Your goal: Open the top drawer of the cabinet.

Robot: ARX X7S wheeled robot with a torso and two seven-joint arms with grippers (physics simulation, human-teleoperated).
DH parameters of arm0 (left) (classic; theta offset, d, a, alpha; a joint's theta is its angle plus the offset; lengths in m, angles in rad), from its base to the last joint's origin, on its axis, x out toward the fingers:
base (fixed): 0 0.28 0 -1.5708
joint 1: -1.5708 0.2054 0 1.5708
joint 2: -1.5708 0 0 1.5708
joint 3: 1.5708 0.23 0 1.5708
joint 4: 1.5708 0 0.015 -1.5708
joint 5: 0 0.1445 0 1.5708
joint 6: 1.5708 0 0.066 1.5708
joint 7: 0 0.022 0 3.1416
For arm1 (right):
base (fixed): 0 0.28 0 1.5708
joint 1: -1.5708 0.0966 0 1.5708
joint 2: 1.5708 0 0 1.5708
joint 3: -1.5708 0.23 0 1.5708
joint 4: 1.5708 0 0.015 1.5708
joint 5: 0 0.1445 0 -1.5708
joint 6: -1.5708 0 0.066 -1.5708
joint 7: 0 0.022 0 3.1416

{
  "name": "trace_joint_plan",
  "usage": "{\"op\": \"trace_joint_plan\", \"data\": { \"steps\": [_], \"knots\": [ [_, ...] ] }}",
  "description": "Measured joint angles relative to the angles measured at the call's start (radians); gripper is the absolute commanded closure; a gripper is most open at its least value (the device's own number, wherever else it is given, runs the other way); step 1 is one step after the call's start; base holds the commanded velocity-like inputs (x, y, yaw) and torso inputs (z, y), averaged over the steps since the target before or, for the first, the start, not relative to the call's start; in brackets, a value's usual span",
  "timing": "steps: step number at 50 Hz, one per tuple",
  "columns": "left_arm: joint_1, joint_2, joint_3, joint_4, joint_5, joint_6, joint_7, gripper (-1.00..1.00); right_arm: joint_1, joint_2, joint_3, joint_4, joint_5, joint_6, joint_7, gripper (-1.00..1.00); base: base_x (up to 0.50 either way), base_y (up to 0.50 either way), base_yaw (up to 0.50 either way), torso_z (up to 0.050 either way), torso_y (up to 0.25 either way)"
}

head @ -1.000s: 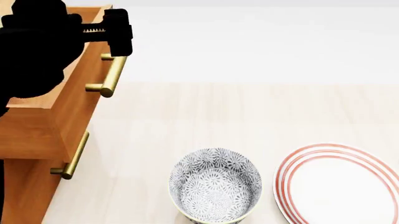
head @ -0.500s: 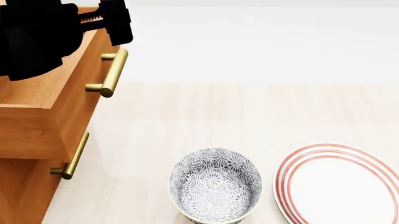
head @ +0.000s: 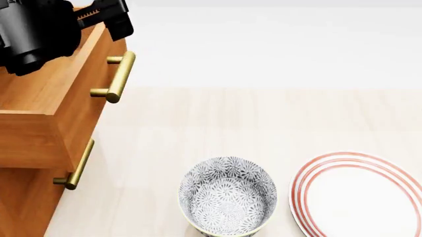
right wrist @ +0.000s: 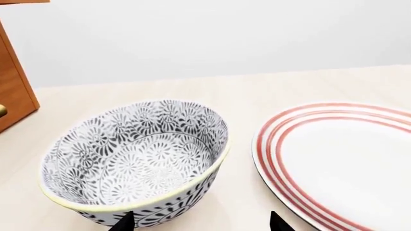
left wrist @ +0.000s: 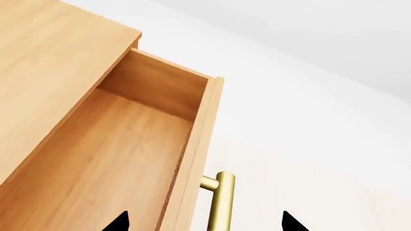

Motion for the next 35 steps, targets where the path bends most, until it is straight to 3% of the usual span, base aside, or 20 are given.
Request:
{"op": "trace_joint_plan", "data": {
  "steps": [35],
  "knots": [
    [-0.073, 0.001, -0.064, -0.233, -0.109, 0.075, -0.075, -1.00, -0.001, 0.006, -0.011, 0.000, 0.008, 0.000, 0.004, -1.00, 0.00, 0.00, 0.00, 0.000, 0.000]
  ]
}}
